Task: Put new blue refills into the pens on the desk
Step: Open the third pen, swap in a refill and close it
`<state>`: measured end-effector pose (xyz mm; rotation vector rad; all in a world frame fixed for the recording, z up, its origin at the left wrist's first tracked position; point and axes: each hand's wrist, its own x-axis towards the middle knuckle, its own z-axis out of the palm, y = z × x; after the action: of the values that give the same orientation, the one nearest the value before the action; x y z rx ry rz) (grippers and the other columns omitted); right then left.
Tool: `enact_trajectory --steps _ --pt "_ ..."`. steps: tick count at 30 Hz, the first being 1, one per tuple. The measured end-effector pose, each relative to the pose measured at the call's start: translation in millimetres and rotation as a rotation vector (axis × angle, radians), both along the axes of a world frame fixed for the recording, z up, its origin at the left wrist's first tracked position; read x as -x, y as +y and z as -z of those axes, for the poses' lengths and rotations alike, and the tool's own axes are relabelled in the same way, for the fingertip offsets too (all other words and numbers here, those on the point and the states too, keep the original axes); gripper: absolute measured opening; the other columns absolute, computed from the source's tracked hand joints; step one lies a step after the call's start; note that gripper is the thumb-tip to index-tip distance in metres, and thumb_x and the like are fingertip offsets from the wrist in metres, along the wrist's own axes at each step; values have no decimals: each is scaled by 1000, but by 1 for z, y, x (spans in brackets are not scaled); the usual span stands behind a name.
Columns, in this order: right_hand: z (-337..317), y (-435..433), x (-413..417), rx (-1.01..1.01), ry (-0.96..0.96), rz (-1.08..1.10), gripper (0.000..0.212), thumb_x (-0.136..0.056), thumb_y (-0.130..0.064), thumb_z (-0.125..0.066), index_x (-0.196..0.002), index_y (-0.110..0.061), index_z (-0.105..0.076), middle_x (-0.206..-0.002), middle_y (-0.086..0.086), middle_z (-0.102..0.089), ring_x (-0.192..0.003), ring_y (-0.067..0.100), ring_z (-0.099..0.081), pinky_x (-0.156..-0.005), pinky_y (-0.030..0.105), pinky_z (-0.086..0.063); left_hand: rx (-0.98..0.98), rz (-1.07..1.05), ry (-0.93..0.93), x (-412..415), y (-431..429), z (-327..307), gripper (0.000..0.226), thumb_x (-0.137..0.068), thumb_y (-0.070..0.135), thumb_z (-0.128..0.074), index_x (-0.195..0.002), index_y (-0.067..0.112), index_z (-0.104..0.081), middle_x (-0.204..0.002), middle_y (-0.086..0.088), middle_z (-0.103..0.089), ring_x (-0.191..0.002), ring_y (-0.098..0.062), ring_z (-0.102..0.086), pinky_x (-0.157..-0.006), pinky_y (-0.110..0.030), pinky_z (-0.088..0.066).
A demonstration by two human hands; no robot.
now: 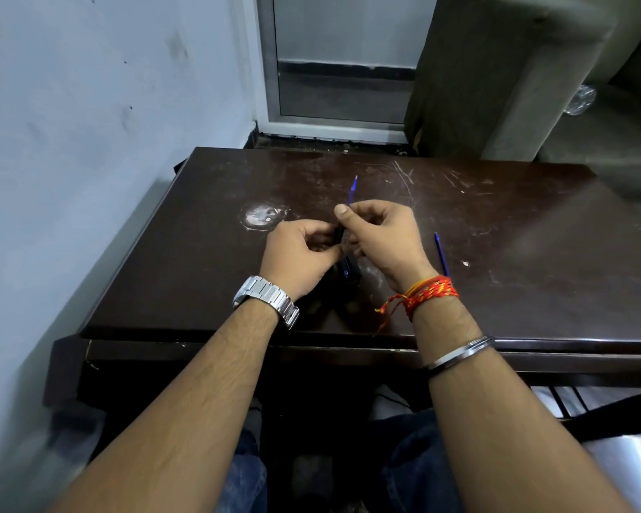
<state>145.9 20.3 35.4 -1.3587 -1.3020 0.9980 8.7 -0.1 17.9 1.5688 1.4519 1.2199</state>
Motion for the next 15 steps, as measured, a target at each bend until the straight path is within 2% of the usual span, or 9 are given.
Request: enact_trajectory --steps 5,9,12,15 --pt "-3 0 1 -61 52 70 11 -85 -28 -77 -77 -22 -75 -62 -7 -63 -57 6 -55 -58 28 -48 -23 31 12 1 -1 -2 24 -70 6 -83 -87 21 -76 -76 10 -74 -68 2 -69 -64 -11 -52" --pt "-9 3 -2 -98 290 212 12 -89 -21 -74 -77 -21 -72 -67 1 -60 -60 11 -53 -57 31 -49 -20 38 104 4 0 2 25 -66 12 -82 -82 28 -73 -71 12 -71 -61 4 -64 -62 -10 -50" --pt "-13 4 -7 -193 453 254 8 -93 -16 -68 -86 -14 -71 -70 0 -67 -58 9 -57 -51 25 -51 -11 -28 141 7 4 6 29 -69 12 -78 -86 33 -68 -74 12 -70 -62 2 -64 -63 -11 -51" --pt "-13 4 -10 -266 456 280 7 -94 -16 -68 -89 -12 -71 -69 -1 -69 -59 9 -60 -54 25 -54 -35 -142 141 10 7 6 25 -76 12 -72 -89 32 -67 -74 13 -69 -63 4 -64 -62 -7 -48"
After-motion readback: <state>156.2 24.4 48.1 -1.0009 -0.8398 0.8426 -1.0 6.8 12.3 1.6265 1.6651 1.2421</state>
